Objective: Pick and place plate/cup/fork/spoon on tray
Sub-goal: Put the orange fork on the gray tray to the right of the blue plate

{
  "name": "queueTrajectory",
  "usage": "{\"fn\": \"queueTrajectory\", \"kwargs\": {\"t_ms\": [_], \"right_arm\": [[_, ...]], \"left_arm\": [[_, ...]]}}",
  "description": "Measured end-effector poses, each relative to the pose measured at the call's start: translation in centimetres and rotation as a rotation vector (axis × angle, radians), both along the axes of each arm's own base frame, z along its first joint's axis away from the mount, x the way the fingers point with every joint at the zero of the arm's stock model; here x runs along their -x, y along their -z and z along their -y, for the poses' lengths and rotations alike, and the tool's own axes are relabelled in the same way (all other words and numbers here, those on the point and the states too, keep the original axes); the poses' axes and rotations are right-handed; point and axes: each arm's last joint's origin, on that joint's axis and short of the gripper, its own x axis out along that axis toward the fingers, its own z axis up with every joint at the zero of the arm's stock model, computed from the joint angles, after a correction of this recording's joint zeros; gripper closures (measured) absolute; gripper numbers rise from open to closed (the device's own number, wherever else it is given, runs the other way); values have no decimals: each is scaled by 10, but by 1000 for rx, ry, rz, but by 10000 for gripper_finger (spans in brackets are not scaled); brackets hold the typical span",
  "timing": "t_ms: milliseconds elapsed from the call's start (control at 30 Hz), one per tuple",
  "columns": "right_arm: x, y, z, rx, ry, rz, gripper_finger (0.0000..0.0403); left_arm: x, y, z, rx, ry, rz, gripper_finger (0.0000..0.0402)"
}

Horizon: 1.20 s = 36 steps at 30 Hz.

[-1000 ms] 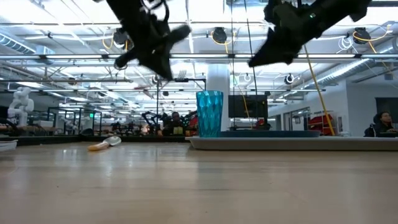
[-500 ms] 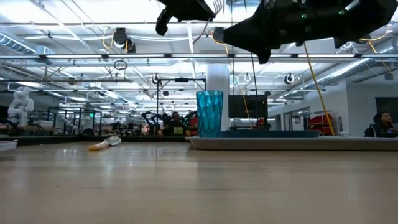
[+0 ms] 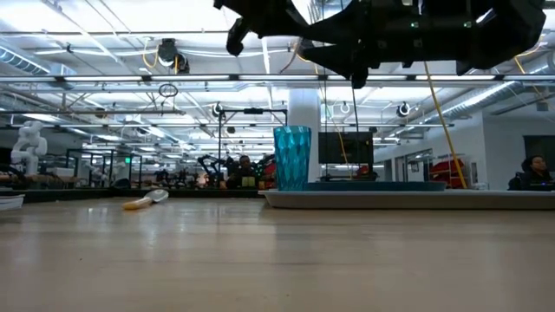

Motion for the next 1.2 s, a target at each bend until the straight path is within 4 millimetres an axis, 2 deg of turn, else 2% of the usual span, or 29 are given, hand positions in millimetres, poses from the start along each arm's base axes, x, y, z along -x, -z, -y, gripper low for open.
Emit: {"fn": "queueTrajectory", "kwargs": {"t_ms": [200,333,533,667,833,967,1100,1200], "right_arm": [[-8,2,0,23,39,-7,207],[-9,3,2,38,87,-15,238],[-8,3,2,44,88,-15,327],[-8,2,0,58,85,-22,392],[-6,-1,0,69,80,-21,398],[1,-9,1,93,79,-62,400],[12,-15,2,90,76,-141,401],[22,-19,3,91,64,-206,402]], "left_arm": [[-7,4,1,-24,5,35,391],[-10,7,1,-28,11,40,391],[-10,7,4,-46,22,21,391],[-9,6,13,-79,55,9,366],[-8,6,22,-181,98,-48,334],[-1,3,29,-349,177,-173,316],[14,-12,31,-330,203,-184,293],[23,-16,27,-310,201,-238,276]]}}
